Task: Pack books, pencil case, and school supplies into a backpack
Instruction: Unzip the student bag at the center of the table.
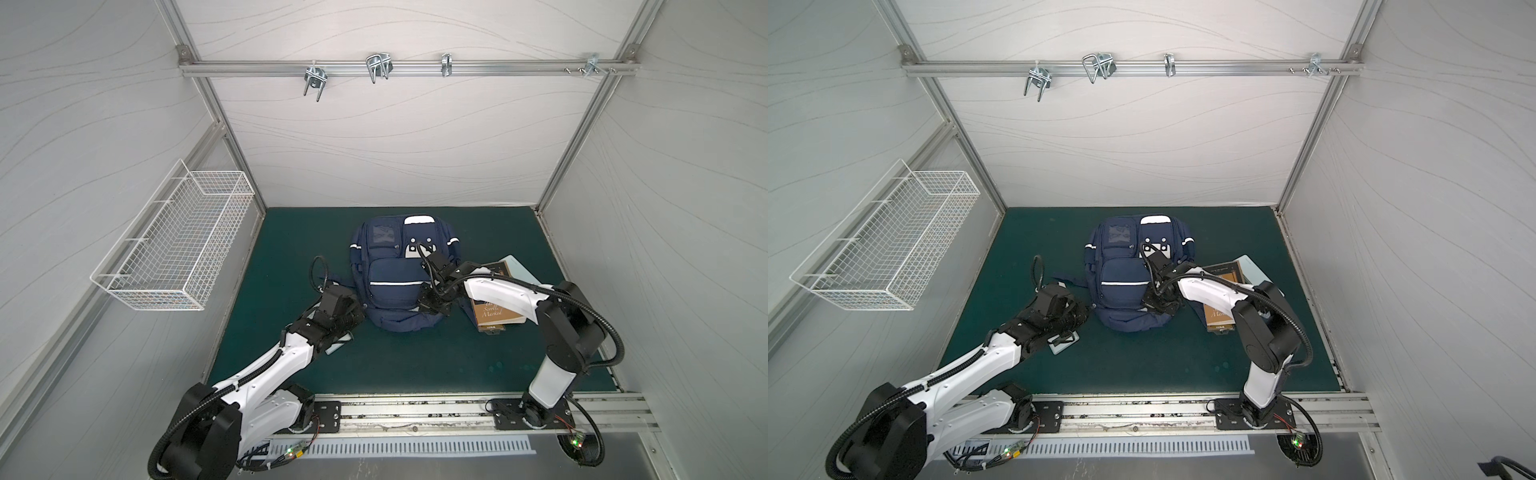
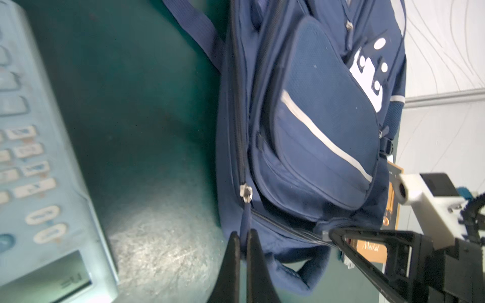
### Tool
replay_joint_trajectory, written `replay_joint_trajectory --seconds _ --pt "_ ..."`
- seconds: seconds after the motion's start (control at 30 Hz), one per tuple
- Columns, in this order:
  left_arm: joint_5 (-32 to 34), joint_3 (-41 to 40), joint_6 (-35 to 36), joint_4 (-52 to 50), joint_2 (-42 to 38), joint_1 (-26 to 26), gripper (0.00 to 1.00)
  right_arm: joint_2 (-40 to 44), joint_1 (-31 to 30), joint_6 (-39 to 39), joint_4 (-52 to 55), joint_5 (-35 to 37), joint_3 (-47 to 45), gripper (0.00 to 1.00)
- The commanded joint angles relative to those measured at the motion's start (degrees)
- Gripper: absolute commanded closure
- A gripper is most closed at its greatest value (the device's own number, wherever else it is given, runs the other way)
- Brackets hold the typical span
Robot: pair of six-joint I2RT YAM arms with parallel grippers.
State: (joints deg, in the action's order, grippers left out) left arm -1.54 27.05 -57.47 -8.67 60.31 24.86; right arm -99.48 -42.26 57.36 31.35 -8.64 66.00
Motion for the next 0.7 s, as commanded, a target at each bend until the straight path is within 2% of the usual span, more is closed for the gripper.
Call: replay_joint_trajectory --seconds 0.0,0.17,0.2,0.23,0.27,0.3,0.37,0.47,0.67 --pt "5.91 1.98 1.18 -5.41 2.84 -3.3 1.0 1.47 2.25 -1.89 3.02 4.81 -1.83 1.0" --pt "2.04 4.23 1.97 -4.99 6.75 -5.18 1.0 2.17 1.92 -5.27 2.96 4.64 -1.95 1.0" --pt "-0.2 4.17 2.08 -3.6 7.04 -5.18 1.0 2.85 1.71 -6.02 2.94 4.27 -1.65 0.92" --pt "-3.24 3.99 2.57 -1.58 7.22 -5.2 1.0 3.86 1.34 -6.7 3.33 4.48 -1.06 0.78" --pt "-6.07 3.81 2.62 -0.13 7.34 -5.01 0.99 5.15 0.6 -7.31 4.0 5.56 -0.22 0.58" --pt "-8.17 3.8 2.31 0.4 7.31 -4.76 0.9 6.26 -0.05 -7.77 4.92 6.8 0.55 0.47" --pt "-11.27 4.09 2.48 -0.3 6.41 -4.24 0.72 8.6 -1.4 -7.76 7.34 9.54 2.78 0.35" --pt "-11.12 5.78 4.23 -6.55 2.34 -3.86 0.56 10.69 -1.65 -5.49 6.05 9.55 2.85 0.33" --pt "-6.43 10.64 9.96 -17.04 -6.93 -3.86 0.46 6.31 -1.06 -0.32 -2.58 5.31 0.68 0.38"
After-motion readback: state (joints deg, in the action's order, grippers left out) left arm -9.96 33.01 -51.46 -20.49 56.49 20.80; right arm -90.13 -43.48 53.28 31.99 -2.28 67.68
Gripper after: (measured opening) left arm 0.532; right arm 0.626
